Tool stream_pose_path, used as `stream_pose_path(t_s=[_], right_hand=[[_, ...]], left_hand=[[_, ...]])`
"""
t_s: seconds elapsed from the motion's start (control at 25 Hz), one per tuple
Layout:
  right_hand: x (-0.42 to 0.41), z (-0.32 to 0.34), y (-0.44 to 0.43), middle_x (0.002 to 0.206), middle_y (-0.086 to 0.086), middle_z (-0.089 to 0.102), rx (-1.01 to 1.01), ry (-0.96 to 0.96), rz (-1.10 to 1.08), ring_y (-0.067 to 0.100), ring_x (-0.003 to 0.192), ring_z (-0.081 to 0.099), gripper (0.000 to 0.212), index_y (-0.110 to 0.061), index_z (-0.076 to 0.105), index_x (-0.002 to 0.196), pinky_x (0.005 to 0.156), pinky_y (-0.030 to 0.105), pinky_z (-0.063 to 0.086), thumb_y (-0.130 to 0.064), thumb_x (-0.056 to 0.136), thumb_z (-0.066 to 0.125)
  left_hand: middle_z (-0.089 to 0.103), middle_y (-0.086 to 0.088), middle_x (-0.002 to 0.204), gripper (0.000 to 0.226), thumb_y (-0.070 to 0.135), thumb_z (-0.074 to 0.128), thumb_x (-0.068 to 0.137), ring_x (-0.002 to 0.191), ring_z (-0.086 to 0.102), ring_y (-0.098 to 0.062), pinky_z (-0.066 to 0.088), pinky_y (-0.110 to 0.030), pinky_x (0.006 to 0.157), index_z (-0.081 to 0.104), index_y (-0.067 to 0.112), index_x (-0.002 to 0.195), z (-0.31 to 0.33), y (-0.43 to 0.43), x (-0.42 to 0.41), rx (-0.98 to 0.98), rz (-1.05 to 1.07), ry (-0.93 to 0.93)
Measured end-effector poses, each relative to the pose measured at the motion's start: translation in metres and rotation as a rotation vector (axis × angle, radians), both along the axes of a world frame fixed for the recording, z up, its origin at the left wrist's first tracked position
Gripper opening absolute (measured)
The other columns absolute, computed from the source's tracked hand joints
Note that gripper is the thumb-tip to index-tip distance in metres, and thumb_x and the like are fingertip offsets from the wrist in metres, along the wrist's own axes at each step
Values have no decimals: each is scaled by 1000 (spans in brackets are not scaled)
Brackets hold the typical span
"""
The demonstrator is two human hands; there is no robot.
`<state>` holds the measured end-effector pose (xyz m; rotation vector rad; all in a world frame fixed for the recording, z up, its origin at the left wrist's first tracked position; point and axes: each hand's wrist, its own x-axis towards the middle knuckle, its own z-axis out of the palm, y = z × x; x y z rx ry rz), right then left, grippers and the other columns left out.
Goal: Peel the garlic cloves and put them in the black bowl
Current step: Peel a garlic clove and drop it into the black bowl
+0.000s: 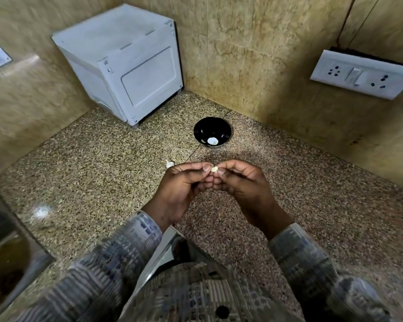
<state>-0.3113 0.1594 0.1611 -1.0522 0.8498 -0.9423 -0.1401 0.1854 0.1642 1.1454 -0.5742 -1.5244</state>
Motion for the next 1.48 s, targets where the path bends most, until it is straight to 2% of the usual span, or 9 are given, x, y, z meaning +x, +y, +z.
stream_pose_path(t_s=[0.2, 0.4, 0.52, 0.76, 1.0, 1.12, 1.24, 1.36, 1.48], right_hand=[[0, 1, -1, 94, 26, 75, -87, 62, -30, 37, 87, 76, 14, 3, 70, 109, 78, 34, 60, -3, 100, 62], [-6, -7, -9, 97, 23, 72, -15, 3, -30, 29, 88, 66, 13, 0, 71, 108, 81, 38, 58, -4, 101, 60], [-2, -9, -12, 96, 21, 70, 104, -114, -42, 25, 88, 66, 16, 2, 69, 112, 80, 33, 59, -4, 100, 60], [24, -27, -23, 96, 9, 71, 493, -333, -69, 14, 87, 70, 13, -3, 70, 106, 86, 29, 60, -5, 100, 59], [47, -55, -43, 87, 6, 70, 612, -173, -114, 13, 78, 70, 12, -9, 69, 96, 75, 29, 59, -5, 100, 59], [60, -68, -56, 87, 4, 69, 629, -91, -81, 12, 77, 68, 11, -11, 67, 98, 76, 30, 58, -8, 102, 57], [70, -81, -71, 87, 5, 67, 698, -70, -78, 15, 77, 66, 9, -8, 65, 104, 75, 31, 60, -8, 102, 57], [83, -94, -88, 90, 8, 65, 762, -78, -102, 17, 79, 66, 10, -4, 64, 109, 75, 31, 61, -6, 103, 55], [94, -105, -103, 93, 10, 69, 755, -99, -154, 17, 82, 68, 15, -3, 67, 108, 79, 31, 62, -1, 103, 53]], left_hand=[[76, -24, 95, 14, 2, 72, 88, 86, 73, -37, 60, -43, 86, 77, 0, 101, -2, 3, -10, -116, 105, -249], [76, -17, 87, 16, 7, 70, 82, 75, 74, -21, 62, -27, 71, 71, 0, 97, 10, -3, -7, 87, 41, 86], [75, -21, 95, 23, 6, 73, 83, 78, 74, -22, 63, -28, 73, 73, -2, 104, 0, -5, -5, 53, 38, 57], [78, -9, 82, 12, 2, 82, 79, 71, 70, -16, 55, -29, 66, 80, 6, 90, -17, -15, 0, -113, 64, -427], [73, 8, 77, 33, 19, 92, 71, 70, 69, -6, 55, -18, 63, 75, 27, 98, -43, -43, 38, -165, -102, -904], [75, 15, 83, 41, 17, 89, 75, 75, 71, -1, 54, -15, 69, 74, 35, 109, -54, -60, 59, -182, -275, -839], [75, 20, 80, 25, 14, 81, 85, 73, 71, 2, 53, -15, 65, 78, 30, 104, -70, -85, 82, -99, -354, -797], [77, 13, 78, 13, 12, 77, 89, 72, 73, -5, 57, -22, 66, 81, 24, 95, -90, -110, 97, -57, -355, -795], [78, -3, 82, 9, 7, 70, 94, 76, 74, -17, 59, -28, 67, 78, 12, 95, -107, -128, 98, 111, -310, -516]])
